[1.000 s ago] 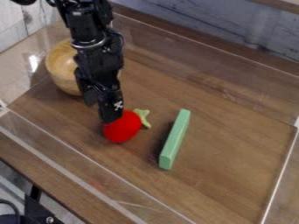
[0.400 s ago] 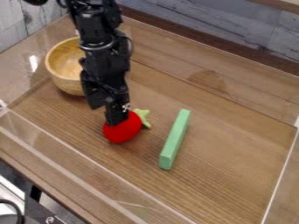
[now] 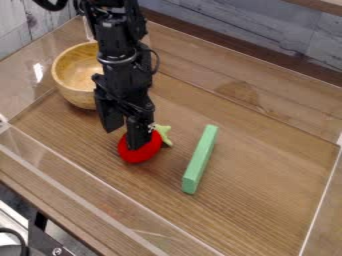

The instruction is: Move the red fruit to the right side of the table

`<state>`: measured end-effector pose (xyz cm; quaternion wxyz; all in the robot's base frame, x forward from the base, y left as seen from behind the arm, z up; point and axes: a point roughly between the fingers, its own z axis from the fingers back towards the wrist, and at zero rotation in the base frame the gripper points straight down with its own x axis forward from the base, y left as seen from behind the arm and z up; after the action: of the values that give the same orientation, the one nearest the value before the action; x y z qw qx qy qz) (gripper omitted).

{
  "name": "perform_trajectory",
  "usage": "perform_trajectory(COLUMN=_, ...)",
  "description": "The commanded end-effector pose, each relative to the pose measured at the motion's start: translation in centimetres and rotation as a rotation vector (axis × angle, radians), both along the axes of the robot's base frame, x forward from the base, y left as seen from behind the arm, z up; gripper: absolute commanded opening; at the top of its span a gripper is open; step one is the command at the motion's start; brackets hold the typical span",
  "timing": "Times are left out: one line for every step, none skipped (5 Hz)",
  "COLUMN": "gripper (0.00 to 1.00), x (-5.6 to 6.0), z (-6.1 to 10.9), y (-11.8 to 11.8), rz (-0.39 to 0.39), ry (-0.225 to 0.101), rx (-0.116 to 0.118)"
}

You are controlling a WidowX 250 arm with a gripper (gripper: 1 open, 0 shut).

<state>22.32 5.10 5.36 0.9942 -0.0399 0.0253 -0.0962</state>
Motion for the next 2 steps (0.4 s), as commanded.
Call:
perform_trajectory(gripper=0.00, x=0.53, z=0.81, y=0.28, rz=0.044, ry=-0.015, rx=0.010)
perform_trajectory(gripper=0.00, x=0.48, z=1.51, y=0.61, rz=0.095, ry=-0.010, rx=0.010)
